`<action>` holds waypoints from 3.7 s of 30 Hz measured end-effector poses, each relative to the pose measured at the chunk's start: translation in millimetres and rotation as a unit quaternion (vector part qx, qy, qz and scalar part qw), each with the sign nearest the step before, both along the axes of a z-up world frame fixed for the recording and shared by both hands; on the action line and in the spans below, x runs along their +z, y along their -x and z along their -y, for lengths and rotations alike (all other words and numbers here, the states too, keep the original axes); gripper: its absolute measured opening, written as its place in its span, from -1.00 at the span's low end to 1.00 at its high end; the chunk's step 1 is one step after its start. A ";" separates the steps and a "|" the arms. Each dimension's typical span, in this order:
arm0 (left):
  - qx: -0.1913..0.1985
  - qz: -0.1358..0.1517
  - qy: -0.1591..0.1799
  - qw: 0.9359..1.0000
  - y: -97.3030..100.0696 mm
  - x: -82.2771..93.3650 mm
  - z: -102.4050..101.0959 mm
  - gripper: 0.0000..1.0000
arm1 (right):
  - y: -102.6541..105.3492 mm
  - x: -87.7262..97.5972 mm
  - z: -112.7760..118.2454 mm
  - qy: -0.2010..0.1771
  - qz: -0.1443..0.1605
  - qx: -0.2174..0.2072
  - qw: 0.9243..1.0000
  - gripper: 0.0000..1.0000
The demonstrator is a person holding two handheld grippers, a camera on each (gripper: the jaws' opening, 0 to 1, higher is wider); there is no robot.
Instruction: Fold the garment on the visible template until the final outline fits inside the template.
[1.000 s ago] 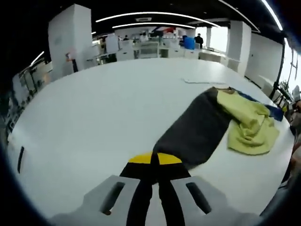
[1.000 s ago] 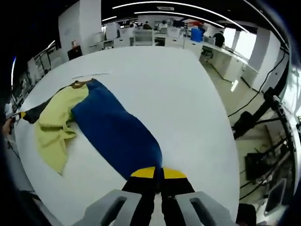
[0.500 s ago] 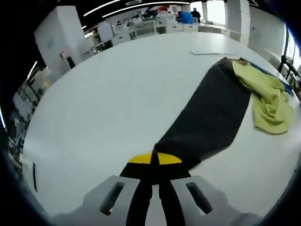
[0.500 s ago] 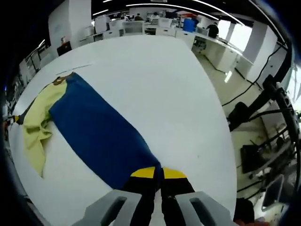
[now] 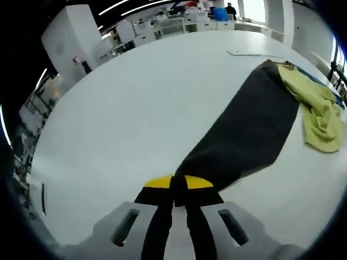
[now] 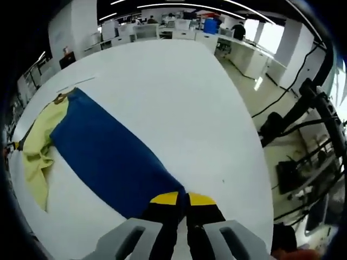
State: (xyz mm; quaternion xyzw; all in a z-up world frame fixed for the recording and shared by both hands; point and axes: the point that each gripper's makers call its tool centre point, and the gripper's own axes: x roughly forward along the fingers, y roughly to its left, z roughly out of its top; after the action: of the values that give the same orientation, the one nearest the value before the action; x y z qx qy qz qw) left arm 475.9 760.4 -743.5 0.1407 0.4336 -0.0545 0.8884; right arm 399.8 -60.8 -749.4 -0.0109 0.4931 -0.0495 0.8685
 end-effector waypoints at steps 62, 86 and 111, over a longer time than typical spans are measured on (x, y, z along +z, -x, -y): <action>-0.238 0.098 0.160 0.953 31.3 34.7 226.1 -0.14 | 28.6 35.2 -261.0 -0.144 0.064 0.253 0.955 0.15; -0.219 0.042 0.149 0.963 19.6 -11.9 233.5 -0.48 | 49.5 -5.5 -279.8 -0.116 0.034 0.221 0.968 -0.55; -0.198 0.011 0.166 0.966 32.3 -16.2 232.8 -0.95 | 50.8 -15.3 -270.1 -0.120 0.031 0.160 0.979 -1.00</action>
State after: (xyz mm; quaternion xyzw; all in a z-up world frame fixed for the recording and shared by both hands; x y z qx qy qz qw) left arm 443.5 527.6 -759.6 0.0753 0.3726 -0.2989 0.8753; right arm 349.0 209.3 -764.7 0.0159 0.4598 0.1490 0.8753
